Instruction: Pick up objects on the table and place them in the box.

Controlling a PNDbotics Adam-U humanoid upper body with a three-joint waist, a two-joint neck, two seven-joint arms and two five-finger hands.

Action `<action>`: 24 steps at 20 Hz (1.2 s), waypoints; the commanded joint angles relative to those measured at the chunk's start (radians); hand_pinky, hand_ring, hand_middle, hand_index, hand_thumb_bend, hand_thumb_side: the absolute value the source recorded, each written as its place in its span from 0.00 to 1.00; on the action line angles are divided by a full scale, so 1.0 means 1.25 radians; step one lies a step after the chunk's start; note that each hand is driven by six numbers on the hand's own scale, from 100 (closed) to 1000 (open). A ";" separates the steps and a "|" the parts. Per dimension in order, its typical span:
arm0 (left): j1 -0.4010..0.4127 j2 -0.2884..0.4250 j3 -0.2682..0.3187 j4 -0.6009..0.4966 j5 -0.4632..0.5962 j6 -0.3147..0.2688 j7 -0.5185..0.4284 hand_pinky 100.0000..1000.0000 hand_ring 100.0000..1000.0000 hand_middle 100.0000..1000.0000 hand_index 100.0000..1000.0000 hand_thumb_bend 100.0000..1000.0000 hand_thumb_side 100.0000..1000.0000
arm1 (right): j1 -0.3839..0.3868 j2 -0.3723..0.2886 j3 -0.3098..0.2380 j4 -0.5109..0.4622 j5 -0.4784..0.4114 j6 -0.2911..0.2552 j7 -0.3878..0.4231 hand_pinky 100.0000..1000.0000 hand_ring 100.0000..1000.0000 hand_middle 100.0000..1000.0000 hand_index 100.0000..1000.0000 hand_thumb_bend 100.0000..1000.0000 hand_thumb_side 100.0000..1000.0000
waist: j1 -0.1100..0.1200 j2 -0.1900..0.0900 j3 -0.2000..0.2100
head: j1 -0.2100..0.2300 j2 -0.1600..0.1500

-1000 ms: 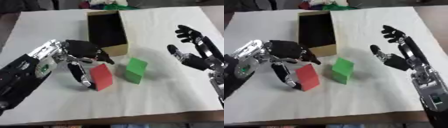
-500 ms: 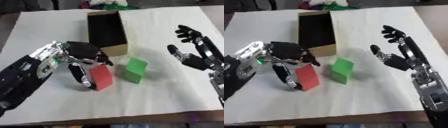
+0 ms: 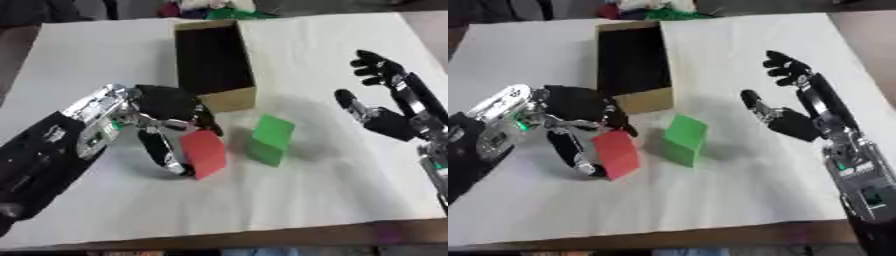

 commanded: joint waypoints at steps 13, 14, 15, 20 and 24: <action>-0.033 0.074 0.036 -0.120 0.073 -0.092 -0.112 0.73 0.57 0.44 0.72 0.22 0.44 | -0.009 -0.015 -0.003 -0.005 0.000 -0.001 0.000 0.76 0.82 0.81 0.98 0.32 0.69 | 0.000 -0.019 0.004 | 0.000 0.007; -0.037 0.083 0.040 -0.131 0.090 -0.084 -0.116 0.73 0.57 0.44 0.72 0.22 0.44 | -0.008 -0.015 -0.003 -0.004 0.001 -0.001 0.000 0.76 0.82 0.81 0.98 0.32 0.69 | 0.000 -0.019 0.004 | -0.001 0.008; -0.042 0.093 0.045 -0.143 0.108 -0.075 -0.120 0.73 0.57 0.44 0.72 0.22 0.43 | -0.008 -0.016 -0.003 -0.004 0.001 -0.001 0.000 0.76 0.82 0.81 0.98 0.32 0.69 | 0.001 -0.020 0.004 | -0.001 0.007; -0.067 0.123 0.081 -0.166 0.178 -0.023 -0.138 0.73 0.57 0.44 0.72 0.21 0.41 | -0.006 -0.017 -0.002 -0.001 0.001 -0.001 0.001 0.76 0.82 0.81 0.98 0.32 0.69 | 0.003 -0.023 0.002 | -0.003 0.006; -0.103 0.108 0.122 -0.129 0.171 0.013 -0.134 0.73 0.57 0.44 0.72 0.24 0.37 | -0.006 -0.016 0.000 0.000 0.000 -0.002 0.003 0.76 0.82 0.81 0.98 0.32 0.69 | 0.004 -0.024 0.000 | -0.005 0.001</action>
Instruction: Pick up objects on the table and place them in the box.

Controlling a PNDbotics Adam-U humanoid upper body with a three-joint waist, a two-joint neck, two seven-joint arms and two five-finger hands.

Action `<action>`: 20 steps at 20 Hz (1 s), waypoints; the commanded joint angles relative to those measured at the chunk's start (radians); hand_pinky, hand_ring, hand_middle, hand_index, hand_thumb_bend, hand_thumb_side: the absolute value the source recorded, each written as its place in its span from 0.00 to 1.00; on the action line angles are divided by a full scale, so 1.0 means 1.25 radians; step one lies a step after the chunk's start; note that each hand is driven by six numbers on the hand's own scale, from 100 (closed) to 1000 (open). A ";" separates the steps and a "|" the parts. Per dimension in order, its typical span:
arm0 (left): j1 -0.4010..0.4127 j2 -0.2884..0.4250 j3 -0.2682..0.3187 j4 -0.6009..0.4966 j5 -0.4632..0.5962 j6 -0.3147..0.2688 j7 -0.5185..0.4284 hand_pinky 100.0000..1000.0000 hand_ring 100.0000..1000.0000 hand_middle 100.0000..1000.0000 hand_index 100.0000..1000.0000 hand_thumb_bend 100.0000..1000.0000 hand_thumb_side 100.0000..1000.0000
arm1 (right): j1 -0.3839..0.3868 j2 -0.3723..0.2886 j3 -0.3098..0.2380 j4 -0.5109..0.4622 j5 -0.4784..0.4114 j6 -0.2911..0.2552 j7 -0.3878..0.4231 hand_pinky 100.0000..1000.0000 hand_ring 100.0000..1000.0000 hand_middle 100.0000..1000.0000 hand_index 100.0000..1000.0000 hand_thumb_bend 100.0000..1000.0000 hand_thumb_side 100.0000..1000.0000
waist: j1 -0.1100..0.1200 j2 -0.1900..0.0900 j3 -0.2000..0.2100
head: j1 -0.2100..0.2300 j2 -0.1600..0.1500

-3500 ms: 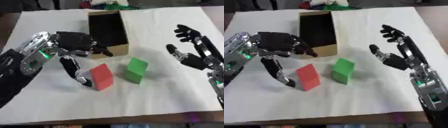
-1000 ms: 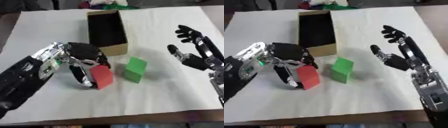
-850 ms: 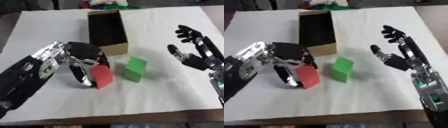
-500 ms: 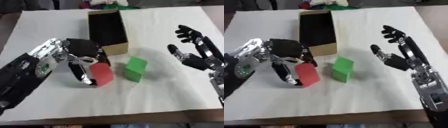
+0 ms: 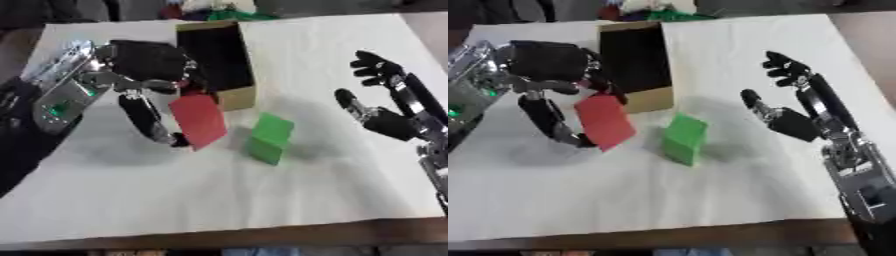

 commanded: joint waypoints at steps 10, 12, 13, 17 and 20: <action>-0.137 -0.143 0.128 0.326 -0.237 -0.046 0.040 0.74 0.57 0.44 0.72 0.26 0.34 | -0.012 -0.008 0.009 -0.005 -0.006 -0.007 0.011 0.76 0.82 0.81 0.98 0.32 0.70 | -0.004 -0.012 -0.023 | -0.005 -0.022; -0.152 -0.169 0.152 0.382 -0.291 -0.040 0.076 0.73 0.57 0.44 0.72 0.26 0.35 | -0.013 -0.006 0.011 -0.005 -0.008 -0.007 0.012 0.76 0.82 0.81 0.98 0.32 0.70 | -0.005 -0.011 -0.028 | -0.004 -0.026; -0.159 -0.181 0.163 0.408 -0.319 -0.036 0.095 0.73 0.58 0.45 0.72 0.27 0.35 | -0.014 -0.005 0.012 -0.005 -0.009 -0.008 0.013 0.76 0.82 0.81 0.98 0.31 0.70 | -0.005 -0.011 -0.031 | -0.003 -0.027; -0.176 -0.213 0.196 0.483 -0.421 -0.016 0.176 0.74 0.59 0.46 0.74 0.28 0.34 | -0.015 -0.001 0.015 -0.005 -0.011 -0.010 0.017 0.76 0.82 0.81 0.98 0.31 0.70 | -0.004 -0.009 -0.041 | 0.000 -0.029; -0.181 -0.225 0.211 0.519 -0.479 0.001 0.232 0.74 0.61 0.50 0.77 0.30 0.38 | -0.015 -0.001 0.017 -0.004 -0.013 -0.011 0.019 0.76 0.82 0.81 0.98 0.31 0.70 | -0.003 -0.008 -0.045 | -0.001 -0.031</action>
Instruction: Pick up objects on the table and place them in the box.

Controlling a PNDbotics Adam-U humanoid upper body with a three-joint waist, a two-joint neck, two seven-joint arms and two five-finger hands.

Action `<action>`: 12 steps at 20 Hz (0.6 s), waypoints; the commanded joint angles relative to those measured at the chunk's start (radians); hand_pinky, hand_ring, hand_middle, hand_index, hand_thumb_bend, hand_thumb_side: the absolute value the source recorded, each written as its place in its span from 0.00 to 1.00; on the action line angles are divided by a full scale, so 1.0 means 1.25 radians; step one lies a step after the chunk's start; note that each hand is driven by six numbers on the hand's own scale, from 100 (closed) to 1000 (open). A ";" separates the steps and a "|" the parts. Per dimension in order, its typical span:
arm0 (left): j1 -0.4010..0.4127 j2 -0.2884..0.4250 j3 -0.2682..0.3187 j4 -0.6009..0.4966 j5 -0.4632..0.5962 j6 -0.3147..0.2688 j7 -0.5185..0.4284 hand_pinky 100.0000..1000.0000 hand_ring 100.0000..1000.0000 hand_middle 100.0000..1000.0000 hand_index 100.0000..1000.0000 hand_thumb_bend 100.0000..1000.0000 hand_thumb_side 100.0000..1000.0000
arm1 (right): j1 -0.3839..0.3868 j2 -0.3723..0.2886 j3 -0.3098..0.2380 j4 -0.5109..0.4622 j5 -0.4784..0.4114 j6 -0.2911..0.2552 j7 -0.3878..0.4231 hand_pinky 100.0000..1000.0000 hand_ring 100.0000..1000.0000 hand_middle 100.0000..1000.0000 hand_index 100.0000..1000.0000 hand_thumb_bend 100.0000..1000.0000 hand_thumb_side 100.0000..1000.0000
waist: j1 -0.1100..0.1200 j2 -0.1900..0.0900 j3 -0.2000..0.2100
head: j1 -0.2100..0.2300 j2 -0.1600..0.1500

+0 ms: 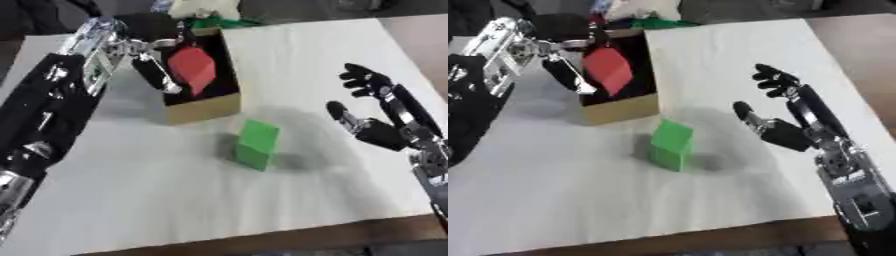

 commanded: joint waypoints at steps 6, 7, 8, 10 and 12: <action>-0.019 -0.003 0.030 0.050 -0.113 0.033 0.091 0.81 0.76 0.77 0.93 0.58 0.65 | -0.014 -0.007 -0.003 -0.007 -0.008 -0.001 0.002 0.76 0.82 0.81 0.98 0.31 0.70 | -0.002 -0.012 -0.003 | -0.002 -0.009; -0.018 -0.002 0.030 0.050 -0.119 0.034 0.094 0.82 0.78 0.80 0.94 0.66 0.72 | -0.014 -0.007 -0.003 -0.007 -0.008 -0.001 0.002 0.76 0.82 0.81 0.98 0.31 0.70 | -0.003 -0.012 -0.003 | -0.002 -0.010; -0.017 0.001 0.029 0.045 -0.124 0.032 0.095 0.83 0.79 0.81 0.95 0.70 0.75 | -0.014 -0.008 -0.004 -0.007 -0.008 -0.001 0.002 0.76 0.82 0.81 0.98 0.31 0.70 | -0.003 -0.013 -0.002 | -0.002 -0.010; -0.015 0.008 0.026 0.028 -0.130 0.027 0.093 0.84 0.80 0.84 0.96 0.78 0.80 | -0.014 -0.009 -0.005 -0.007 -0.006 -0.001 0.001 0.76 0.82 0.81 0.98 0.31 0.70 | -0.003 -0.014 -0.001 | -0.003 -0.009; -0.012 0.018 0.021 0.001 -0.128 0.021 0.092 0.85 0.80 0.84 0.97 0.80 0.81 | -0.016 -0.011 -0.007 -0.006 -0.004 0.000 0.000 0.76 0.82 0.81 0.98 0.31 0.70 | -0.003 -0.015 0.002 | -0.003 -0.007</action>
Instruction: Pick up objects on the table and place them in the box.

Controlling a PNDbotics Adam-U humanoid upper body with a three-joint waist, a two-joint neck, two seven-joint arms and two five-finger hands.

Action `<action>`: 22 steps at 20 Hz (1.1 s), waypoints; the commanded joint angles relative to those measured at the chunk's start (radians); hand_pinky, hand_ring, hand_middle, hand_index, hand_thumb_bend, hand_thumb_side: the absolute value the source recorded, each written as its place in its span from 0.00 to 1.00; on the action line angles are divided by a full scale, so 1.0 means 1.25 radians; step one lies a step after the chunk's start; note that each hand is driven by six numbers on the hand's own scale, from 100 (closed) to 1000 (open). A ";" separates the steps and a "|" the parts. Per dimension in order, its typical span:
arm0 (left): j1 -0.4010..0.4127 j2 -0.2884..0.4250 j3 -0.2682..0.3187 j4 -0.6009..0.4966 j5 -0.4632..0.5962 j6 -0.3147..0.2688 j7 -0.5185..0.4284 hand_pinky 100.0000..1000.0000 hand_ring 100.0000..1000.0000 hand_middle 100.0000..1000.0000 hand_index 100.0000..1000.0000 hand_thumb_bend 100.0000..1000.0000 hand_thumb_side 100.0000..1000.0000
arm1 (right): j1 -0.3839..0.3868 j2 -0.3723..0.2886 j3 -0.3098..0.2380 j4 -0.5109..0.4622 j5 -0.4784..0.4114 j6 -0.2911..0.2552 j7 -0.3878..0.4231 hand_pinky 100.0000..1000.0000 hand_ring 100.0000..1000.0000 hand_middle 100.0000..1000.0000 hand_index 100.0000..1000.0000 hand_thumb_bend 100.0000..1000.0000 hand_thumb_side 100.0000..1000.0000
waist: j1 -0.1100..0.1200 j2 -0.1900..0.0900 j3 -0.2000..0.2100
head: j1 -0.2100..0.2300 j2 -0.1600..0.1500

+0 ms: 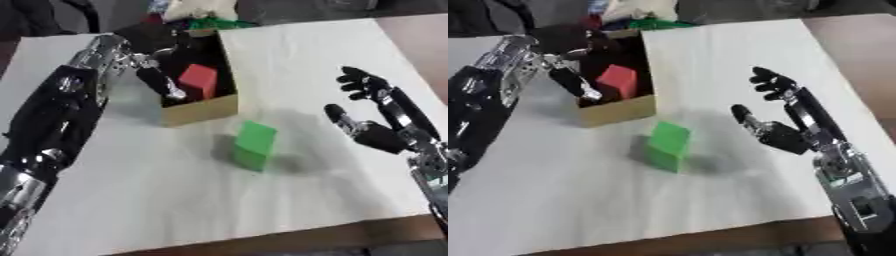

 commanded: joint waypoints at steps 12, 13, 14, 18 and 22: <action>0.100 0.175 -0.025 -0.354 0.355 0.020 -0.025 0.79 0.73 0.76 0.95 0.56 0.77 | -0.115 -0.041 0.051 0.053 0.056 -0.004 0.067 0.78 0.83 0.84 0.99 0.35 0.67 | -0.014 -0.034 0.046 | -0.016 0.005; 0.117 0.188 -0.024 -0.384 0.384 0.029 -0.031 0.79 0.73 0.76 0.95 0.56 0.78 | -0.128 -0.041 0.061 0.066 0.064 -0.007 0.082 0.78 0.83 0.84 0.99 0.36 0.66 | -0.015 -0.035 0.049 | -0.016 0.005; 0.137 0.200 -0.021 -0.415 0.413 0.039 -0.036 0.79 0.73 0.75 0.95 0.53 0.78 | -0.140 -0.041 0.072 0.081 0.074 -0.010 0.099 0.79 0.83 0.84 1.00 0.38 0.65 | -0.016 -0.035 0.054 | -0.018 0.005; 0.211 0.230 -0.004 -0.500 0.494 0.079 -0.051 0.78 0.71 0.74 0.95 0.48 0.80 | -0.178 -0.029 0.103 0.138 0.114 -0.020 0.161 0.80 0.84 0.87 1.00 0.43 0.65 | -0.021 -0.035 0.068 | -0.021 0.005; 0.267 0.240 0.011 -0.547 0.535 0.105 -0.061 0.77 0.71 0.74 0.96 0.44 0.81 | -0.200 -0.018 0.124 0.168 0.159 -0.033 0.214 0.81 0.85 0.88 1.00 0.50 0.65 | -0.027 -0.036 0.075 | -0.021 0.006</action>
